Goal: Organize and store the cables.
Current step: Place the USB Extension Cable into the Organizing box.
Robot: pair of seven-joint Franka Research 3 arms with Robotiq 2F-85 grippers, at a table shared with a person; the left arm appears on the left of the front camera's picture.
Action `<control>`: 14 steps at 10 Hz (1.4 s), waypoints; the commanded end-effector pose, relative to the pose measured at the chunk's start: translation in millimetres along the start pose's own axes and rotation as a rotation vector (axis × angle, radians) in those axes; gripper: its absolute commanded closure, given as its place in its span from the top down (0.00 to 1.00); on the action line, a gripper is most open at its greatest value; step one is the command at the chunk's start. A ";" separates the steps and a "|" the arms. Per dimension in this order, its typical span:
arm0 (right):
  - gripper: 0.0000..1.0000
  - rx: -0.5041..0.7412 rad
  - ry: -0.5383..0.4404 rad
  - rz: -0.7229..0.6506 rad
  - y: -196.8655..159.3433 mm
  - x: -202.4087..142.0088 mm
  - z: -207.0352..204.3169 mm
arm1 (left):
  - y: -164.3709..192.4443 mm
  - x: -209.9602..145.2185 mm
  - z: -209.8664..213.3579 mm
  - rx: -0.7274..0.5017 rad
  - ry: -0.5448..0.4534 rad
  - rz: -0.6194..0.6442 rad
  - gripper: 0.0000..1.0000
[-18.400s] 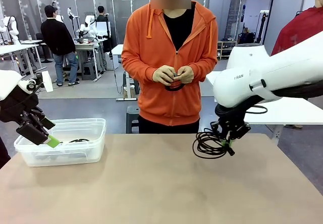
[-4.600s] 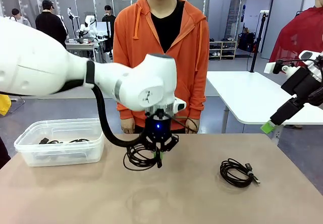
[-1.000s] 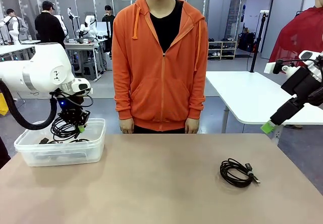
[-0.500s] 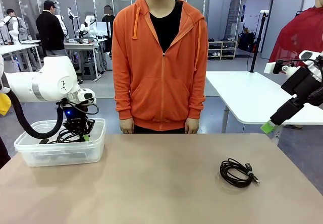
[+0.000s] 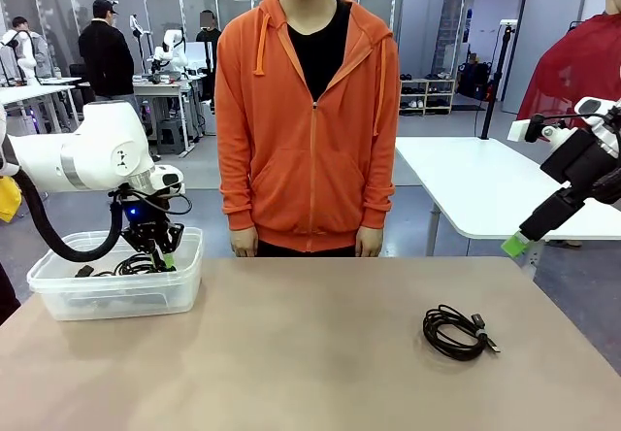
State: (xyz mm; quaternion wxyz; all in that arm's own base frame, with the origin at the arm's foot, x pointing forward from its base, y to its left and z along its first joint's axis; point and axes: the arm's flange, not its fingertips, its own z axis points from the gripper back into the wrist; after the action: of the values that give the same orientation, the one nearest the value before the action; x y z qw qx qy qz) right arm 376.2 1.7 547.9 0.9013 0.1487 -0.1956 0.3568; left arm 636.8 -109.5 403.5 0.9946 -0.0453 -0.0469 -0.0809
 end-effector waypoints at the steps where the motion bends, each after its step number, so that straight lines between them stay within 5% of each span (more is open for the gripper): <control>1: 1.00 0.000 -0.005 -0.020 1.2 0.6 -0.5 | -1.1 -5.6 5.2 -0.026 -0.020 0.026 0.35; 2: 1.00 0.000 -0.005 -0.020 1.2 0.6 -0.5 | -0.8 -7.7 6.8 -0.025 -0.024 0.032 0.45; 3: 1.00 0.000 -0.005 -0.020 1.2 0.6 -0.5 | -2.0 -9.9 8.9 -0.025 -0.028 0.038 0.41; 4: 1.00 0.000 -0.005 -0.020 1.2 0.6 -0.5 | -4.5 -12.5 11.3 -0.022 -0.034 0.045 0.51; 5: 1.00 0.000 -0.005 -0.020 1.2 0.6 -0.5 | -7.9 -15.3 13.3 -0.020 -0.038 0.049 0.48; 6: 1.00 0.000 -0.005 -0.020 1.2 0.6 -0.5 | -11.7 -19.6 15.1 -0.019 -0.038 0.060 0.62; 7: 1.00 0.000 -0.005 -0.020 1.2 0.6 -0.5 | -14.3 -23.5 18.1 -0.016 -0.048 0.076 0.60; 8: 1.00 0.000 -0.005 -0.020 1.2 0.6 -0.5 | -18.4 -32.3 23.5 -0.016 -0.053 0.066 0.74; 9: 1.00 0.000 -0.005 -0.020 1.2 0.6 -0.5 | -21.5 -40.5 28.4 -0.011 -0.069 0.052 0.72; 10: 1.00 0.000 -0.005 -0.020 1.2 0.6 -0.5 | -24.4 -50.3 33.7 -0.001 -0.076 0.032 0.86; 11: 1.00 0.000 -0.005 -0.020 1.2 0.6 -0.5 | -25.5 -58.4 40.7 -0.017 -0.100 0.014 0.84; 12: 1.00 0.000 -0.005 -0.020 1.2 0.6 -0.5 | -23.3 -64.4 45.1 -0.011 -0.110 0.003 0.99; 14: 1.00 0.000 -0.005 -0.020 1.2 0.6 -0.5 | -19.9 -70.0 48.2 0.006 -0.132 0.004 1.00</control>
State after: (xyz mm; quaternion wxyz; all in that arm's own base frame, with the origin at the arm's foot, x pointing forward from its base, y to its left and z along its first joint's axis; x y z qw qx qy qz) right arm 376.2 1.7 547.9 0.9013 0.1487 -0.1956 0.3568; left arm 567.5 -120.1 451.8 0.9921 -0.0461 -0.0945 -0.0684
